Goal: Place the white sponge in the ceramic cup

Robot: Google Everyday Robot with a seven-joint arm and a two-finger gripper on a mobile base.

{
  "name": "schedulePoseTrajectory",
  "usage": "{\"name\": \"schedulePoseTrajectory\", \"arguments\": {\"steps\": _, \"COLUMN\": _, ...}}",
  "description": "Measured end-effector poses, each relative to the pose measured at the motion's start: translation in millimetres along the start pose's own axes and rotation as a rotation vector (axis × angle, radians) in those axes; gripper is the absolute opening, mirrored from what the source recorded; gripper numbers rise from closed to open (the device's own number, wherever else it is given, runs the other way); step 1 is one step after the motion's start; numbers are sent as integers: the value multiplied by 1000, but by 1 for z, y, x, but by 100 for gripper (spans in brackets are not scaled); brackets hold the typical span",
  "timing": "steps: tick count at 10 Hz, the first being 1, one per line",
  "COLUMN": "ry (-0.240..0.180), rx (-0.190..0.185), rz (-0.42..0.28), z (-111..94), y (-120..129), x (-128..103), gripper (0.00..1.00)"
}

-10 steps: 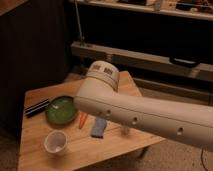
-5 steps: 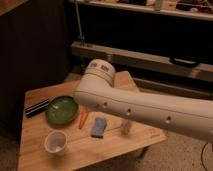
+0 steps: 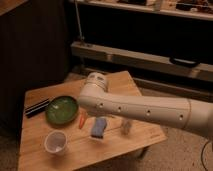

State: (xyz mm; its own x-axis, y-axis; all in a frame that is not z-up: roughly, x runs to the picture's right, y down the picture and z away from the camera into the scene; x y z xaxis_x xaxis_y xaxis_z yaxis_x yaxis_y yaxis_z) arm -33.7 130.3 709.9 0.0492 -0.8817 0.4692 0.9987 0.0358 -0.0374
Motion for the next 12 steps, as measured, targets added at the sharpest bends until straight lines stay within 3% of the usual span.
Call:
{"name": "schedulePoseTrajectory", "arguments": {"steps": 1, "ry": -24, "rx": 16, "rz": 38, "z": 15, "y": -5, "x": 3, "gripper": 80}}
{"name": "schedulePoseTrajectory", "arguments": {"steps": 3, "ry": -36, "rx": 18, "rz": 68, "z": 27, "y": -7, "x": 7, "gripper": 80}}
{"name": "schedulePoseTrajectory", "arguments": {"steps": 5, "ry": -41, "rx": -35, "rz": 72, "z": 46, "y": -9, "x": 2, "gripper": 80}}
{"name": "schedulePoseTrajectory", "arguments": {"steps": 6, "ry": -53, "rx": -42, "rz": 74, "z": 55, "y": -10, "x": -2, "gripper": 80}}
{"name": "schedulePoseTrajectory", "arguments": {"steps": 7, "ry": -79, "rx": -42, "rz": 75, "z": 70, "y": -8, "x": -6, "gripper": 80}}
{"name": "schedulePoseTrajectory", "arguments": {"steps": 8, "ry": -95, "rx": -17, "rz": 62, "z": 80, "y": -10, "x": -6, "gripper": 80}}
{"name": "schedulePoseTrajectory", "arguments": {"steps": 9, "ry": -113, "rx": 41, "rz": 52, "z": 85, "y": -10, "x": -6, "gripper": 80}}
{"name": "schedulePoseTrajectory", "arguments": {"steps": 11, "ry": -127, "rx": 242, "rz": 31, "z": 93, "y": -11, "x": -6, "gripper": 80}}
{"name": "schedulePoseTrajectory", "arguments": {"steps": 12, "ry": -120, "rx": 292, "rz": 6, "z": 96, "y": -13, "x": -5, "gripper": 80}}
